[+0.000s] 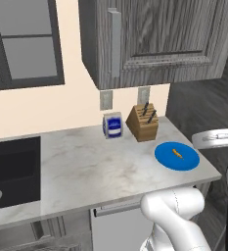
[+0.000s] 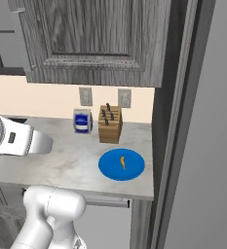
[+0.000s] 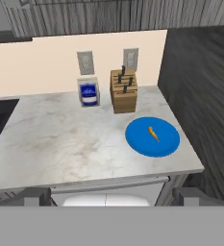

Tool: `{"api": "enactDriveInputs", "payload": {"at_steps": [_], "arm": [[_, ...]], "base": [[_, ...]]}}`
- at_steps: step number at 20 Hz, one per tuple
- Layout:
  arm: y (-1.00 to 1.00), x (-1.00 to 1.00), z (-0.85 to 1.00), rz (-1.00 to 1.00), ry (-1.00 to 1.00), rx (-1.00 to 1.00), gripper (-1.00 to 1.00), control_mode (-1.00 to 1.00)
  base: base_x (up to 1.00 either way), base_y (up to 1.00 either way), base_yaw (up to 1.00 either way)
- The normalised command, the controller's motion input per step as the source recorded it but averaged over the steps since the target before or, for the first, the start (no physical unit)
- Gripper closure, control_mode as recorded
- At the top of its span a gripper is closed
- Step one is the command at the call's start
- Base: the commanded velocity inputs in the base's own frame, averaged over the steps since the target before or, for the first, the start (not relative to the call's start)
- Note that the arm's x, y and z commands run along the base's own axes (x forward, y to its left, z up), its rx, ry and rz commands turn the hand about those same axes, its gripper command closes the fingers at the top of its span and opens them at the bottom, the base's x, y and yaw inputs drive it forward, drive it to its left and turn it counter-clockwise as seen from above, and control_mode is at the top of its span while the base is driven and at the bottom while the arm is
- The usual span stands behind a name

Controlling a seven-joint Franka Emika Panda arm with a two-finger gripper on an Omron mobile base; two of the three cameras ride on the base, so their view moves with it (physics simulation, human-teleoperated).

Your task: Pick the shrimp from the counter and place it in the microwave. Then turn on the microwave.

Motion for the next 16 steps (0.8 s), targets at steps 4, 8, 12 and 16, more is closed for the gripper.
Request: {"api": "enactDriveInputs", "payload": {"at_steps": [4,8,12,16], "arm": [[0.00,0.00,0.00,0.00,0.00,0.00,-1.00,1.00],[0.00,0.00,0.00,0.00,0.00,0.00,-1.00,1.00],[0.00,0.00,0.00,0.00,0.00,0.00,-1.00,1.00],[0.00,0.00,0.00,0.00,0.00,0.00,-1.00,1.00]], "base": [[0.00,0.00,0.00],[0.00,0.00,0.00],[0.00,0.00,0.00],[0.00,0.00,0.00]]}}
